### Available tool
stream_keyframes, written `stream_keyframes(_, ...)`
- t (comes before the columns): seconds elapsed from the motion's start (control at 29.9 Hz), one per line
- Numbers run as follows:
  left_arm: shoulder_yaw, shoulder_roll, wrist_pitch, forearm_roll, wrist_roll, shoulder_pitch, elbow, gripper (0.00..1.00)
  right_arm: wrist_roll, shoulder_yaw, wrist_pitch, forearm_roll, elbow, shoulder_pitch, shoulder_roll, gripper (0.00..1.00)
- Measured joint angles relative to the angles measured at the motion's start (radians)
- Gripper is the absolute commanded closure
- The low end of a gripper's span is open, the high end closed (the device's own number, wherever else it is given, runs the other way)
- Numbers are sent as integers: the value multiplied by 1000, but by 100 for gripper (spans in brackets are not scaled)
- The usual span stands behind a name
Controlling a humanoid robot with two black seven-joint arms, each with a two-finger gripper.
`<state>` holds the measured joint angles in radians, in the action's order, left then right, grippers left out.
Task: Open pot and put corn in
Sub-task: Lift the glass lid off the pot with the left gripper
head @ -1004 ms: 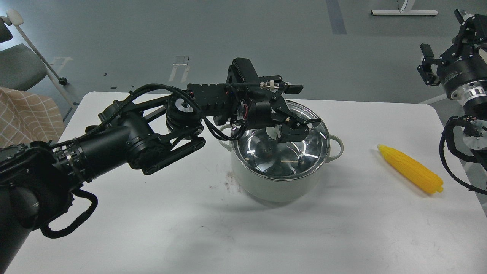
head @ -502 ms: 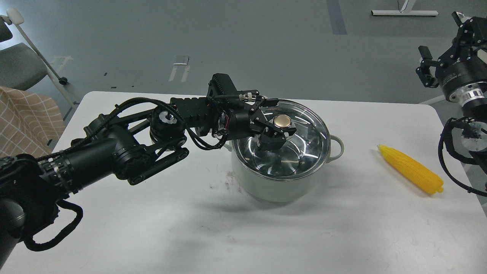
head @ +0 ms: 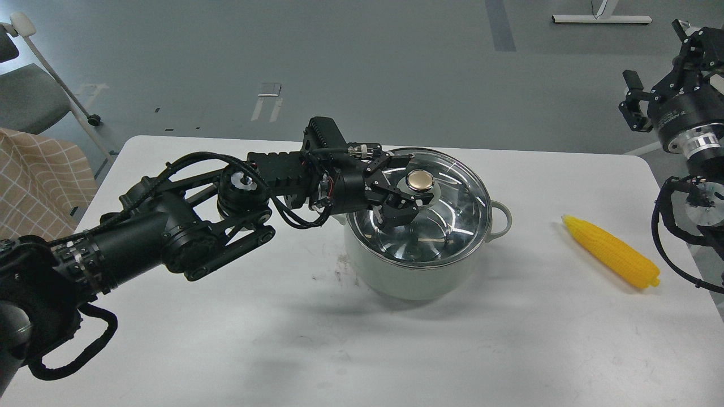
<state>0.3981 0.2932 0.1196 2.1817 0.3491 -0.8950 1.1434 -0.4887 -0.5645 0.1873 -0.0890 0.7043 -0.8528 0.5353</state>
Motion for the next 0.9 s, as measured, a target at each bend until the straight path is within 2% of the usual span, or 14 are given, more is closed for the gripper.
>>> stream_keyframes(0.13, 0, 2, 0, 0, 2, 2, 16, 82, 0, 0, 0, 0, 0, 2, 0, 0)
stream_keyframes(0.23, 4, 17, 0, 0, 11, 3, 46, 88, 0, 0, -1, 0, 0, 5, 0, 0)
stream_keyframes(0.4, 17, 55, 4, 0, 15, -11, 118, 88, 0, 0, -2, -2, 1, 6, 0, 0)
stream_keyframes(0.57, 49, 151, 7, 0, 15, -56, 197, 88, 0, 0, -2, -1, 4, 6, 0, 0)
stream_keyframes(0.77, 99, 351, 8, 0, 21, -75, 282, 88, 0, 0, -2, -1, 6, 6, -1, 0)
stream_keyframes(0.9, 114, 545, 3, 0, 58, -51, 348, 88, 0, 0, -2, -1, 8, 6, -2, 0)
